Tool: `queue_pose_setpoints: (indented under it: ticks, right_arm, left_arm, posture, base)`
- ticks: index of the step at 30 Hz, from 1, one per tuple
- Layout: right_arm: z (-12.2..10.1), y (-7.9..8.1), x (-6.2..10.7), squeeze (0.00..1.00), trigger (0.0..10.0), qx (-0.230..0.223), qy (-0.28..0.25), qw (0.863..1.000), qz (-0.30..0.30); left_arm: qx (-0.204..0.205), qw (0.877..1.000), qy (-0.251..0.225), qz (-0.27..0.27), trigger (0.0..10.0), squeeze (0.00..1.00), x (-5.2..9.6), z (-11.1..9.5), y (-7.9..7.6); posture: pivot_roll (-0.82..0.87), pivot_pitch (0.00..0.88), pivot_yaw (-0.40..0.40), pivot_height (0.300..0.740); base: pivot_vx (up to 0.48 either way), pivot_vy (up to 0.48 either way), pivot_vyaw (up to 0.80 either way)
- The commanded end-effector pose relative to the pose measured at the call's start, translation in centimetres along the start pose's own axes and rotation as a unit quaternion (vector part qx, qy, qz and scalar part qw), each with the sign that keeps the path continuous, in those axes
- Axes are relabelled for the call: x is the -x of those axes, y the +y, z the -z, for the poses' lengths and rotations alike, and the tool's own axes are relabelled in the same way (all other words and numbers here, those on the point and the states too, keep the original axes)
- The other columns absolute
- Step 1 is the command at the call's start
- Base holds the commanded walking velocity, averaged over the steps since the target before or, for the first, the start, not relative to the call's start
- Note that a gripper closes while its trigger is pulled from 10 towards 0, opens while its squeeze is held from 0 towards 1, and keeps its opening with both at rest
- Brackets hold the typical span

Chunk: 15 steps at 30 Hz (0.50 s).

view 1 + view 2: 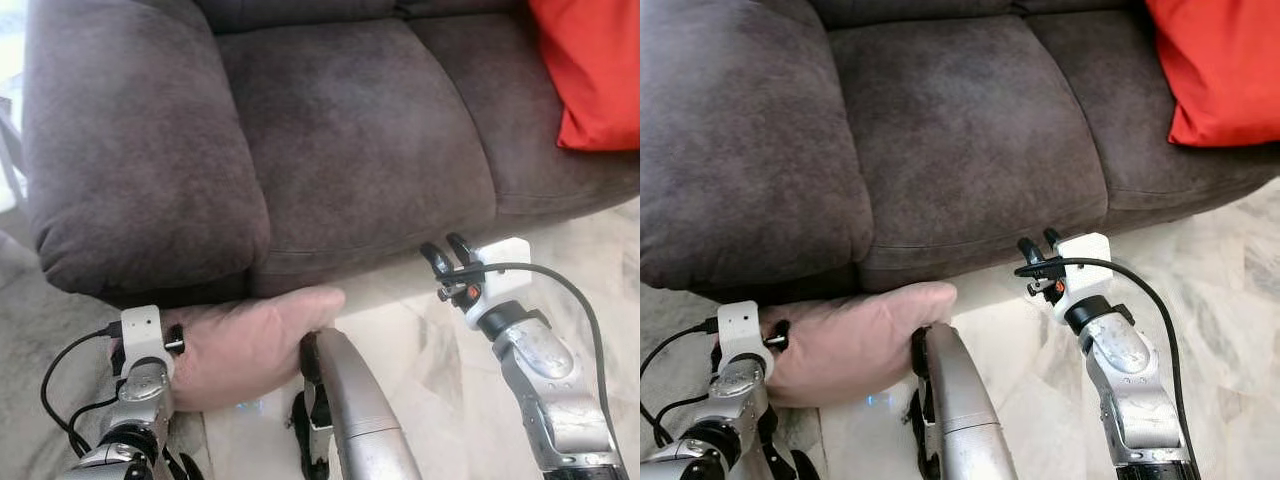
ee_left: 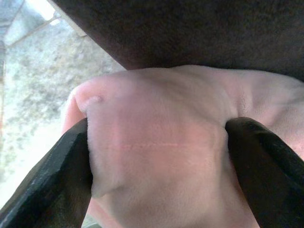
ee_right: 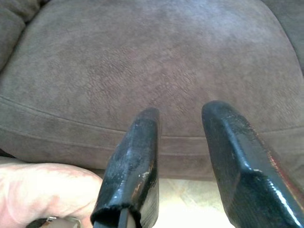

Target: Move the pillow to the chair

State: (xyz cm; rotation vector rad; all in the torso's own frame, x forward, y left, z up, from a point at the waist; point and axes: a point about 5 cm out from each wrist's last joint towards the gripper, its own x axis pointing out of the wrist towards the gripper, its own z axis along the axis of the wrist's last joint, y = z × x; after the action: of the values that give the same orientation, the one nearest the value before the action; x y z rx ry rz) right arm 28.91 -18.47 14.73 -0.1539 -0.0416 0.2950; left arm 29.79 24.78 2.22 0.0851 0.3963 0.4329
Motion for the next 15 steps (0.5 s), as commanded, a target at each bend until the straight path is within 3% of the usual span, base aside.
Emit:
queue_pose_setpoints:
  ticks: [1,5,6,7,8,15]
  right_arm:
    - [0.3,-0.3,0.6,0.00,10.0,-0.003,0.010,1.000,0.002]
    - [0.3,-0.1,0.7,0.00,10.0,-0.004,0.011,1.000,0.000]
    - [0.3,0.0,0.7,0.00,10.0,-0.004,0.011,1.000,-0.001]
    - [0.3,0.0,0.7,0.00,10.0,-0.004,0.011,1.000,-0.001]
    - [0.3,0.0,0.6,0.00,10.0,-0.005,0.012,1.000,-0.001]
    - [0.5,-0.1,0.6,0.00,10.0,-0.005,0.015,1.000,-0.001]
  left_arm:
    - [-0.017,0.999,0.048,-0.007,10.0,0.00,0.8,2.6,0.3]
    - [-0.021,0.998,0.060,-0.015,10.0,0.00,0.9,3.0,0.2]
    - [-0.021,0.997,0.071,-0.021,3.4,0.00,1.0,3.4,0.4]
    - [-0.021,0.997,0.071,-0.021,3.4,0.00,1.0,3.4,0.4]
    - [-0.021,0.996,0.078,-0.025,0.0,0.00,1.1,3.7,0.4]
    - [-0.018,0.997,0.075,-0.012,0.0,0.00,1.2,3.6,0.0]
  posture:
    - [-0.19,0.385,-0.258,0.540]
    - [-0.19,0.385,-0.260,0.540]
    - [-0.19,0.384,-0.260,0.540]
    - [-0.19,0.384,-0.260,0.540]
    - [-0.19,0.383,-0.261,0.540]
    - [-0.18,0.387,-0.260,0.540]
  base:
    - [0.000,0.000,0.00]
    - [0.000,0.000,0.00]
    - [0.000,0.000,0.00]
    - [0.000,0.000,0.00]
    - [0.000,0.000,0.00]
    - [0.000,0.000,0.00]
